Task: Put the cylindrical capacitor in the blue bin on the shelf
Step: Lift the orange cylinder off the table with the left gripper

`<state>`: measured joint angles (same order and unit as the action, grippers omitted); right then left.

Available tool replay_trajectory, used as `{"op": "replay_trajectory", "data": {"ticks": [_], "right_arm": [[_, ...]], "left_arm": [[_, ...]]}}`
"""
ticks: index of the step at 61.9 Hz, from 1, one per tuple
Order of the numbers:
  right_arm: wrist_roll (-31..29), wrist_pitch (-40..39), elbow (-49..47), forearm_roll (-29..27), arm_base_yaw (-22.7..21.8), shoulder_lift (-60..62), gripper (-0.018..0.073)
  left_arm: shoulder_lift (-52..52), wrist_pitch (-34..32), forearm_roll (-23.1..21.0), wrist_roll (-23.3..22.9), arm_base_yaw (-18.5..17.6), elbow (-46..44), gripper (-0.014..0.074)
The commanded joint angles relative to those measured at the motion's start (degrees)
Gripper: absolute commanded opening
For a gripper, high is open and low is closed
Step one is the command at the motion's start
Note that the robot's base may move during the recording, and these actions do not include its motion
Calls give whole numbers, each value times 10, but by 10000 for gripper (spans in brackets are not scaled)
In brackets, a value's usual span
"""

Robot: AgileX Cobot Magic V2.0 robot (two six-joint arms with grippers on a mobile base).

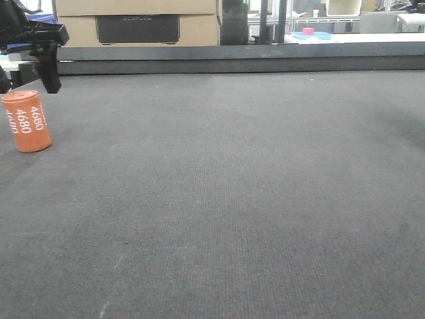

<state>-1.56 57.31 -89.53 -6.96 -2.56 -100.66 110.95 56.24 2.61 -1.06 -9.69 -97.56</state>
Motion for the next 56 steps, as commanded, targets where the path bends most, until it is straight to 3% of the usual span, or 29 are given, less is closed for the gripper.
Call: {"op": "replay_trajectory", "data": {"ticks": [1,31,40,50,56], "right_arm": [[-2,-7,-1,6,-2,6,-165],[-2,-8,-1,6,-2,6,-165],[-2,-8,-1,6,-2,6,-165],[-2,-8,-1,6,-2,6,-165],[-2,-8,-1,6,-2,6,-165]], "left_arm": [[3,0,10,0,0,-5,413],[33,14,12,-7,0,-3,408],[49,17,11,-11,0,-3,371],[50,18,10,-11,0,-3,220],[50,18,10,-11,0,-3,34]]}}
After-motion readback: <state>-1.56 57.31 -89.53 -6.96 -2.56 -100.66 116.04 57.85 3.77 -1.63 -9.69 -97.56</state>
